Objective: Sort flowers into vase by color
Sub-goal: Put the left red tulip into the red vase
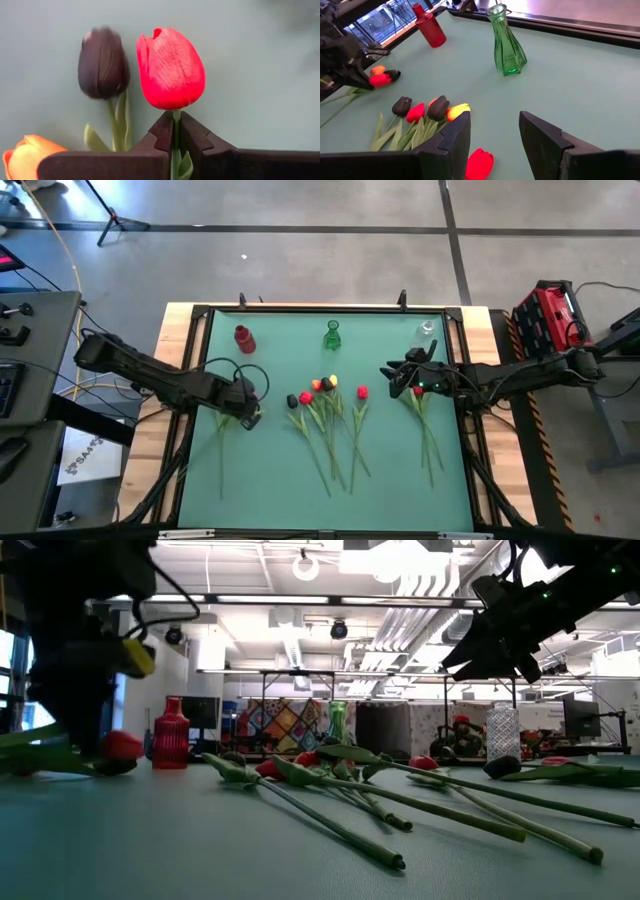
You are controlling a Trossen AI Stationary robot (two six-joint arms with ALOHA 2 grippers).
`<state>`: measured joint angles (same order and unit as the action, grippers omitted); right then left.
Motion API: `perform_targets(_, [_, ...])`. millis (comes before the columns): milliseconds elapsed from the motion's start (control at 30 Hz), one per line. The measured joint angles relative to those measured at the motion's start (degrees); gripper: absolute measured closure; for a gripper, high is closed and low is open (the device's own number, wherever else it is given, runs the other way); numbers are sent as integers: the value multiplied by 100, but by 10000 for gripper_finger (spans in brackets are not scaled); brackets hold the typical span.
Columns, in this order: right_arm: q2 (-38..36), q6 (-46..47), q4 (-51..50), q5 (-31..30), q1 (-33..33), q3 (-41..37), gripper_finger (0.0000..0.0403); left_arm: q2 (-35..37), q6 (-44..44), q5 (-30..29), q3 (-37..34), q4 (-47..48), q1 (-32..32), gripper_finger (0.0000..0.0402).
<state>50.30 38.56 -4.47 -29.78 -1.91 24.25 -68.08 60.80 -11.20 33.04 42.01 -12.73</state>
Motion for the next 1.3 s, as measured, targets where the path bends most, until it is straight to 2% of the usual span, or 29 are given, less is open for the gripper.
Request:
perform_targets(367, [278, -150, 4, -2, 0, 0, 244, 1022, 0, -947, 435, -198, 0, 397])
perform_targets(500, [614, -150, 78, 0, -1, 0, 244, 1448, -325, -1620, 723, -296, 14, 398])
perform_targets(700, [1105, -425, 783, -277, -191, 0, 244, 1870, -1480, -2904, 1274, -458, 314, 398])
perform_targets(800, [1233, -765, 1289, -423, -343, 0, 244, 1985, -2275, -3309, 1444, -854, 594, 398])
perform_targets(1067, [1071, -1328, 1637, -443, -644, 0, 244, 2095, -4224, -3686, 1789, -1955, 1688, 398])
perform_targets(1300, [798, -1512, 1489, -450, -721, 0, 244, 2132, -5596, -3606, 2211, -2871, 2515, 398])
